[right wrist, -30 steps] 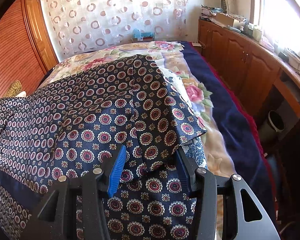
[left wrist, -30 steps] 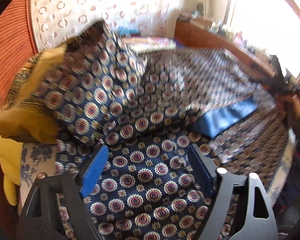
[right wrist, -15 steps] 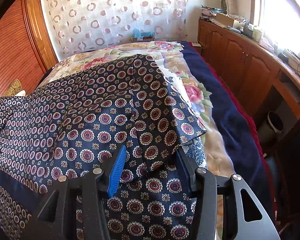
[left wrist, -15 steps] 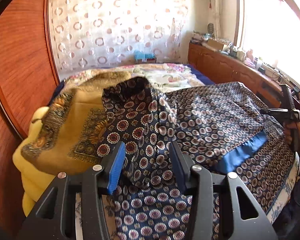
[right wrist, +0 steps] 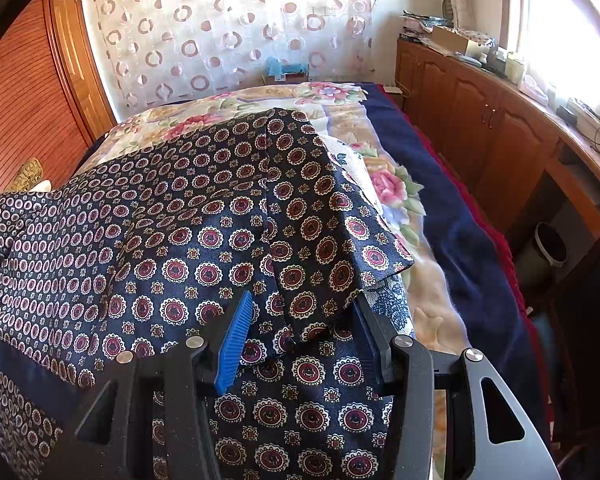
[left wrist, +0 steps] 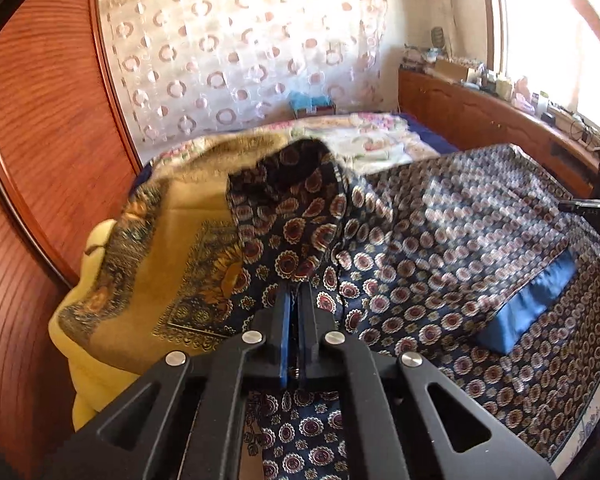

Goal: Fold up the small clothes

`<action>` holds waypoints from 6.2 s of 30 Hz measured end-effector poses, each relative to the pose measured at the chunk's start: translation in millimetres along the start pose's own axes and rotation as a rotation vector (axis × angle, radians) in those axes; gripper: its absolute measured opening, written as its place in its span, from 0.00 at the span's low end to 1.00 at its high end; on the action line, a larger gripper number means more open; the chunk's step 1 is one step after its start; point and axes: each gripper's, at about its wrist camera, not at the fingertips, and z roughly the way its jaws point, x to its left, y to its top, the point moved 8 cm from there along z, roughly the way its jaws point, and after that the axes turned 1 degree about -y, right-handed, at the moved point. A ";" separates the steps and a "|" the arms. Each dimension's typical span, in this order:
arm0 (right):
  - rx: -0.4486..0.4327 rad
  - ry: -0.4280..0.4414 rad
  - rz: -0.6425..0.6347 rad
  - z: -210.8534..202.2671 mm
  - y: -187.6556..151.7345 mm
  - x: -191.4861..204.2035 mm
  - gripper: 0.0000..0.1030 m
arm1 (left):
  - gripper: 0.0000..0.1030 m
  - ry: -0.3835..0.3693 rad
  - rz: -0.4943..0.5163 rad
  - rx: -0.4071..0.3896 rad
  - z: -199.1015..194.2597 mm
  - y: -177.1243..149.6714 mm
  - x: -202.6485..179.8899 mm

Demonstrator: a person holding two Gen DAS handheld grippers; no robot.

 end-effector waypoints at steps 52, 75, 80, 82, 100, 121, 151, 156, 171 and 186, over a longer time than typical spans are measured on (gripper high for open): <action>-0.224 0.107 -0.102 -139.9 -37.2 -25.3 0.00 | 0.02 -0.328 -0.259 0.012 -61.6 -33.8 4.2; -0.085 0.061 -0.081 -121.8 -48.5 -34.1 0.14 | 0.08 -0.273 -0.268 0.130 -43.1 -95.9 -1.4; -0.139 0.054 -0.093 -140.7 -40.6 -22.7 0.34 | 0.43 -0.271 -0.234 0.084 -56.7 -89.7 -3.2; -0.149 0.074 -0.106 -144.6 -37.6 -10.2 0.35 | 0.43 -0.259 -0.212 0.074 -60.6 -87.3 -5.1; -0.069 0.486 -0.406 -125.5 -59.5 217.7 0.37 | 0.74 -0.230 -0.170 0.064 -65.2 -89.7 -21.9; 0.038 0.505 -0.674 -51.0 -100.9 333.0 0.23 | 0.74 -0.181 -0.195 0.077 -64.9 -105.7 -12.3; -0.057 0.563 -0.502 -118.8 -97.1 283.4 0.32 | 0.54 -0.188 -0.292 0.091 -28.5 -94.9 4.6; -0.089 0.544 -0.456 -130.8 -87.2 258.3 0.48 | 0.47 -0.185 -0.297 0.110 -21.8 -99.7 3.0; -0.113 0.419 -0.281 -133.0 -77.4 159.9 0.48 | 0.04 -0.278 -0.209 -0.011 -59.6 -47.9 -38.3; -0.163 0.358 -0.137 -157.4 -83.9 67.0 0.48 | 0.04 -0.466 0.082 -0.091 -74.4 77.1 -187.5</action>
